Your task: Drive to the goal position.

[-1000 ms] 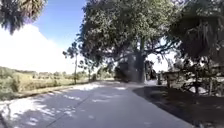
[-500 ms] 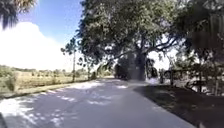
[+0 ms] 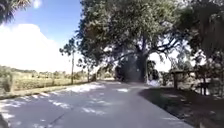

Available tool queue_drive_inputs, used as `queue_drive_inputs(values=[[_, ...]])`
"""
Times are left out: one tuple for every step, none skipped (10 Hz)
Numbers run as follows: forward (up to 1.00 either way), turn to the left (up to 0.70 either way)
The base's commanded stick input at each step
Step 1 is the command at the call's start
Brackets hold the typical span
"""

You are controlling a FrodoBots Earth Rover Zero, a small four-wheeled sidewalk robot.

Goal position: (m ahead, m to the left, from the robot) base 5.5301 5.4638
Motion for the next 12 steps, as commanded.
queue_drive_inputs(values=[[0.70,0.00],[0.70,0.00],[0.70,0.00],[0.70,0.00],[0.70,0.00],[0.70,0.00],[0.70,0.00],[0.70,0.00],[0.70,0.00],[0.70,0.00],[0.70,0.00],[0.70,0.00]])
